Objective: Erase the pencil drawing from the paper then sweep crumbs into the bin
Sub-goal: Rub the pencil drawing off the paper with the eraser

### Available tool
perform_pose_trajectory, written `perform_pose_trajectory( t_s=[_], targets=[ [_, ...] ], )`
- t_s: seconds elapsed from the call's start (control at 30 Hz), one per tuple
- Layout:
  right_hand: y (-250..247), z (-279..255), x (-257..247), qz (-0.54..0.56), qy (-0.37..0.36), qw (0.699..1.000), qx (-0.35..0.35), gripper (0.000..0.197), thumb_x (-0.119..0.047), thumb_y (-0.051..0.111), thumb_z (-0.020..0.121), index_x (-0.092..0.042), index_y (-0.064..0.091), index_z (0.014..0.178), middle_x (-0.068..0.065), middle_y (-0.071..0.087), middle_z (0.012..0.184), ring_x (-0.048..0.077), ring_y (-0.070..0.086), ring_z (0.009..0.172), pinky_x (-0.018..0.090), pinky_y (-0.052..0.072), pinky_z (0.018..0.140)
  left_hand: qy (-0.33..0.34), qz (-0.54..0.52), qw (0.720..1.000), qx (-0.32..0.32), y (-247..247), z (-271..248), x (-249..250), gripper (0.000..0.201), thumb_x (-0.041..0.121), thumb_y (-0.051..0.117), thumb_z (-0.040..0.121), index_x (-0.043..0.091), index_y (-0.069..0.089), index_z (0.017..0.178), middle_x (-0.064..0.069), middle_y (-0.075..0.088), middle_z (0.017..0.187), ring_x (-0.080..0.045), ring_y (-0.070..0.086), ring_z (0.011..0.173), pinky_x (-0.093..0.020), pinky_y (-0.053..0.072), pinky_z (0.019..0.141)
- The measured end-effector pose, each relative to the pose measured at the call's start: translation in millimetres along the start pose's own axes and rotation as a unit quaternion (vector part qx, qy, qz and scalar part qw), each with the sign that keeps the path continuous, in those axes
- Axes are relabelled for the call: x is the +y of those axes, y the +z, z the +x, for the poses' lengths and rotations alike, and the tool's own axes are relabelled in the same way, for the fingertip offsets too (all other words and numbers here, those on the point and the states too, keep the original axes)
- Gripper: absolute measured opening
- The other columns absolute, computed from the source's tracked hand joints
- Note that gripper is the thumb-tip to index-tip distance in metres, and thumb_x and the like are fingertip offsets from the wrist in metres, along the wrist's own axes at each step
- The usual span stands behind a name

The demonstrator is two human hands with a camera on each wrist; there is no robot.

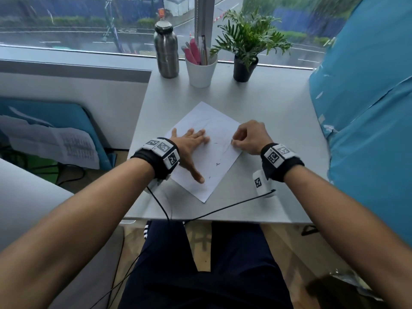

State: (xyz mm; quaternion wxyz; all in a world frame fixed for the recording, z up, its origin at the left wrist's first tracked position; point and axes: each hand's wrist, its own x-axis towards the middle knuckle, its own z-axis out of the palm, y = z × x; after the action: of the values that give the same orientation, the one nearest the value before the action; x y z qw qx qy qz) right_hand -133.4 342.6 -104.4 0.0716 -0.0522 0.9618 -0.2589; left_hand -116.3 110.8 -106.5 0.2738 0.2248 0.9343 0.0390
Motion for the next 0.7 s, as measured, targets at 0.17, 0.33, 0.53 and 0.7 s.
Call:
perform_pose_trajectory(
  t_s=[0.17,0.33,0.53,0.7],
  targets=[
    [2,-1,1,0.013,-0.012,1.000,0.001,0.007,-0.015,0.076,0.073,-0.009,0.074,0.076,0.004,0.070,0.070,0.013,0.064,0.064,0.021,0.053,0.066,0.013,-0.039,0.999,0.015,11,15,31,0.146,0.077,0.082,0.033,0.044,0.004,0.152,0.008,-0.016,0.162,-0.022,-0.018,0.148,-0.067,-0.010,0.111],
    [10,-10,-9,-0.004,-0.040,0.999,0.025,0.005,-0.012,0.070,0.073,-0.008,0.073,0.073,0.005,0.069,0.070,0.019,0.065,0.066,0.028,0.056,0.069,0.001,-0.022,1.000,-0.008,15,21,32,0.151,0.077,0.082,0.033,0.047,-0.009,0.151,0.009,-0.029,0.158,-0.024,-0.030,0.144,-0.068,-0.014,0.109],
    [36,-48,-38,0.043,-0.127,0.986,-0.098,0.005,-0.009,0.072,0.069,-0.006,0.074,0.072,0.007,0.071,0.068,0.017,0.063,0.063,0.028,0.051,0.060,-0.007,-0.005,1.000,-0.011,17,24,34,0.157,0.078,0.082,0.030,0.046,-0.015,0.150,0.009,-0.030,0.158,-0.026,-0.030,0.144,-0.070,-0.012,0.108],
    [-3,5,-3,0.028,-0.027,0.999,0.018,0.010,-0.020,0.078,0.070,-0.010,0.077,0.071,0.004,0.072,0.068,0.010,0.060,0.060,0.009,0.037,0.054,0.007,-0.026,1.000,-0.010,16,21,30,0.152,0.075,0.083,0.034,0.049,-0.013,0.149,0.009,-0.029,0.158,-0.025,-0.031,0.144,-0.068,-0.014,0.109]
  ],
)
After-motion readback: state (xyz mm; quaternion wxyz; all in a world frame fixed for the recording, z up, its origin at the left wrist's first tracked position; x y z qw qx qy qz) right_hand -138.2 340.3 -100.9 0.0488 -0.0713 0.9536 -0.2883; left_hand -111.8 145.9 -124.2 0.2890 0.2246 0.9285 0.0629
